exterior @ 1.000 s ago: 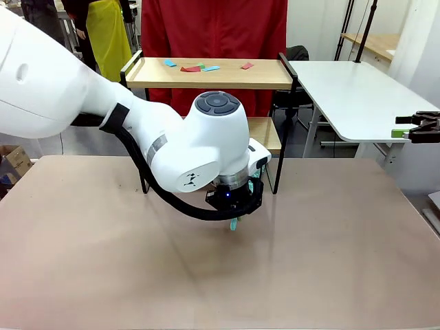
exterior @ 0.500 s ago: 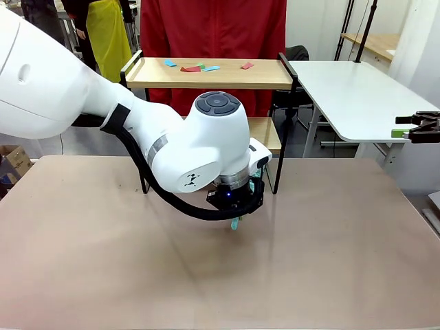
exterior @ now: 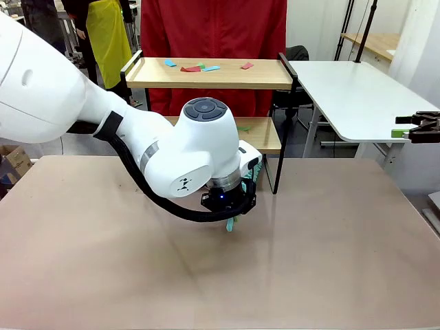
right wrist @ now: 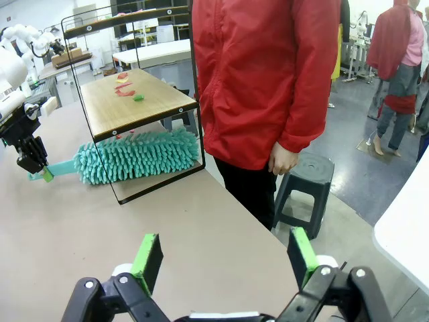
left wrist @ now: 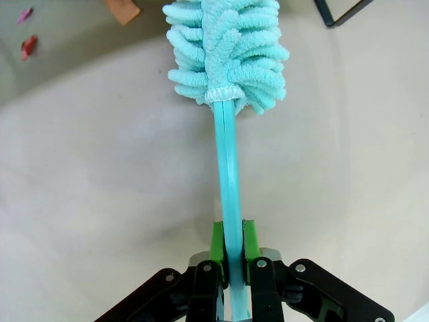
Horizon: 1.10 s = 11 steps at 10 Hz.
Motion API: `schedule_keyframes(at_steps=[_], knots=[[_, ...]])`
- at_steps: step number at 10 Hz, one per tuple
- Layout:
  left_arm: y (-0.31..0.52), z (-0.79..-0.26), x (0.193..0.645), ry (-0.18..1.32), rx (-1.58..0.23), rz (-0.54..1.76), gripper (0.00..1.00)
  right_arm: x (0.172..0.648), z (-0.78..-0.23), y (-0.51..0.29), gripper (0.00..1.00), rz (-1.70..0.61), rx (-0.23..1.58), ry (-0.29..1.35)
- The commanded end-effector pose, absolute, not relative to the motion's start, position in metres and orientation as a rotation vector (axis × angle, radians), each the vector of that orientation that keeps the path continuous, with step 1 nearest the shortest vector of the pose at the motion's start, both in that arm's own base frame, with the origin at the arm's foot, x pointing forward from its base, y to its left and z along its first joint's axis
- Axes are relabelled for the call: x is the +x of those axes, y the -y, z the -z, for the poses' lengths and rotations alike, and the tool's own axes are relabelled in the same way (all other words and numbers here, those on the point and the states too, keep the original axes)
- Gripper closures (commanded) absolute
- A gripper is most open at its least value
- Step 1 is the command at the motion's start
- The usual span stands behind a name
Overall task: Clean the shelf.
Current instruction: Clean the specific section of the Shelf indicated by the human with the Duster.
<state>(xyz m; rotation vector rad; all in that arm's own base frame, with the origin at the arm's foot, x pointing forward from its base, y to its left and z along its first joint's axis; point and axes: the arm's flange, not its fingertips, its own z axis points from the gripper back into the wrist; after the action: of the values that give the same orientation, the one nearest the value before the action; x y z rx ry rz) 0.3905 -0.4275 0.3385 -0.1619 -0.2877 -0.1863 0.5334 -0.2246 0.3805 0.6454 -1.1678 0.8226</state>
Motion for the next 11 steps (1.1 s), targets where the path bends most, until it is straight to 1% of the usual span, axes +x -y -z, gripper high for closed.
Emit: schedule_keyframes(at_steps=[1,5,11], knots=[[0.411,-0.338,0.386,0.292,-0.158,0.136,0.87,0.532,-0.383,0.222,0.0,-0.824,0.647,1.172],[0.376,-0.338,0.387,0.277,-0.127,0.094,0.87,0.532,-0.383,0.222,0.0,-0.824,0.647,1.172],[0.335,-0.334,0.382,0.282,-0.018,0.02,0.87,0.532,-0.383,0.222,0.0,-0.824,0.647,1.172]])
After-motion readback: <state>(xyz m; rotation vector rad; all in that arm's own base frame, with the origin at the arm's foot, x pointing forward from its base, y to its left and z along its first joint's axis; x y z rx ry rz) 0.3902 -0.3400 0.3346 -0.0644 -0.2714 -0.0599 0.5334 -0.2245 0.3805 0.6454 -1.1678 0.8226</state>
